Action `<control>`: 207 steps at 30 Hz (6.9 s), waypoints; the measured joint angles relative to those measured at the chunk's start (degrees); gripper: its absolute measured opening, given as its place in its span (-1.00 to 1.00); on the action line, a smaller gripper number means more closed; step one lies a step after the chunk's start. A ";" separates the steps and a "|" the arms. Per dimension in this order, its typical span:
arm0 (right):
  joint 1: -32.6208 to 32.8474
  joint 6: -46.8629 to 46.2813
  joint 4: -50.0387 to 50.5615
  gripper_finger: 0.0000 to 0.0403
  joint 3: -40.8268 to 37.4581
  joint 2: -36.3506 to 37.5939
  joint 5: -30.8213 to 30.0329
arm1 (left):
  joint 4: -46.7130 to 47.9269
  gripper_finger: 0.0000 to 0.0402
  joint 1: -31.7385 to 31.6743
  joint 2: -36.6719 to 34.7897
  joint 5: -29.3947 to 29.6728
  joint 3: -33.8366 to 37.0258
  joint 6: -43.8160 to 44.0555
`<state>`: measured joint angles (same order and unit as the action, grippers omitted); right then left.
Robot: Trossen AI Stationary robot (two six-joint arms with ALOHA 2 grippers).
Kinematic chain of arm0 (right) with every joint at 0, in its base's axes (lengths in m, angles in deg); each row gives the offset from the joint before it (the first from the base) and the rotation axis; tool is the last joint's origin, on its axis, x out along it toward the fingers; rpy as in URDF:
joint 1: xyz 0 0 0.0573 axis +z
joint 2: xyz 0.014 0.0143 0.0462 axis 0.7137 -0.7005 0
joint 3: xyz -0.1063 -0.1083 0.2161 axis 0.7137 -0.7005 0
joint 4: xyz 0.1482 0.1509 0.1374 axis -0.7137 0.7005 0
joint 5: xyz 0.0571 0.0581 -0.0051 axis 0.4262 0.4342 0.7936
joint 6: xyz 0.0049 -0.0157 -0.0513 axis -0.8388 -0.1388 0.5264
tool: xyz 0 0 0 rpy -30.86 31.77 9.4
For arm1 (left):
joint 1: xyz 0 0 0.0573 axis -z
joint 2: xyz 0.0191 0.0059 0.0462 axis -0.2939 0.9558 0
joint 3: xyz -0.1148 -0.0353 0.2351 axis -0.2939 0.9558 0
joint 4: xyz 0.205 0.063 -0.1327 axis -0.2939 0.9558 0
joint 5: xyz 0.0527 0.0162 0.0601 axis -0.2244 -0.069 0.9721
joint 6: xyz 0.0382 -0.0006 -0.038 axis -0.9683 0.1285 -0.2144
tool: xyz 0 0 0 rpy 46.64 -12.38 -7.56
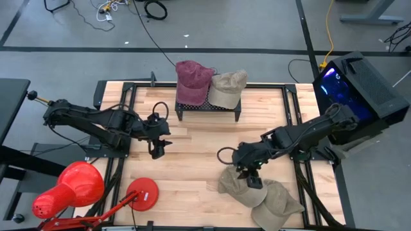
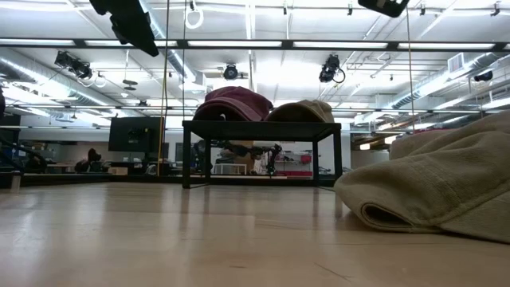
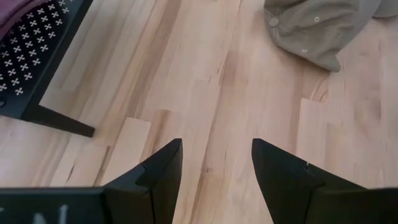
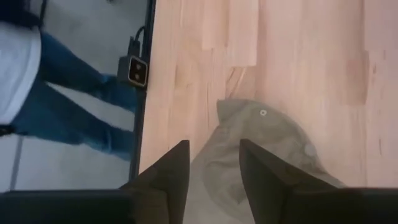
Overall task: Pick & Place hat
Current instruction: Stack the left brown cap on top of the brown cap on the shelf
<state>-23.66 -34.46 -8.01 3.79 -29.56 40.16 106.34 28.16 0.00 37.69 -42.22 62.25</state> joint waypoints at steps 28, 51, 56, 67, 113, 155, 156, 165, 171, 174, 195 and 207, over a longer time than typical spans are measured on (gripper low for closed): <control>2.77 -5.85 11.39 -0.36 9.07 -12.60 -3.11 | 5.84 -0.28 0.02 -23.54 2.72 0.09 -4.27; 2.77 -3.93 10.52 -0.36 9.07 -12.59 -5.60 | -0.32 -0.98 0.03 -28.53 0.73 0.13 -9.86; 2.77 -3.37 10.12 -0.36 9.07 -12.59 -7.96 | -6.16 -0.99 0.02 -31.66 -1.45 7.41 -7.80; 2.77 -3.60 9.26 -0.36 9.07 -12.59 -7.77 | -12.64 -0.99 0.03 -41.21 -2.93 19.69 -11.15; 2.79 -3.83 8.68 -0.36 9.07 -12.55 -2.97 | -41.88 -1.00 -0.02 -61.94 -15.10 55.81 -9.91; 2.79 -3.45 7.80 -0.36 9.05 -12.55 -1.49 | -47.03 -0.82 -2.93 -61.83 -10.88 58.25 -6.45; 2.79 -2.50 7.81 -0.36 9.05 -12.55 -1.50 | -47.16 -0.82 -2.93 -61.83 -10.86 58.27 -5.52; 2.77 10.58 7.72 -0.33 9.05 -12.55 -1.67 | -47.32 -0.81 -2.93 -61.83 -10.86 58.27 -4.97; 2.77 24.19 8.24 -0.15 9.05 -12.55 -5.30 | -47.37 -0.81 -2.93 -61.83 -10.86 58.27 -4.92; 2.71 30.41 8.75 -0.01 9.05 -12.55 -7.51 | -47.39 -0.81 -2.93 -61.83 -10.86 58.27 -4.92; 2.76 77.35 13.02 0.33 9.01 -12.51 -14.27 | -47.48 -0.80 -2.93 -61.83 -10.90 58.27 -4.91; 1.01 82.92 14.32 0.29 9.01 -12.51 -9.41 | -47.50 -0.80 -2.93 -61.83 -10.91 58.25 -4.90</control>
<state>-22.66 48.46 6.31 12.79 -42.06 30.75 58.85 25.23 -61.83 26.79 16.03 57.36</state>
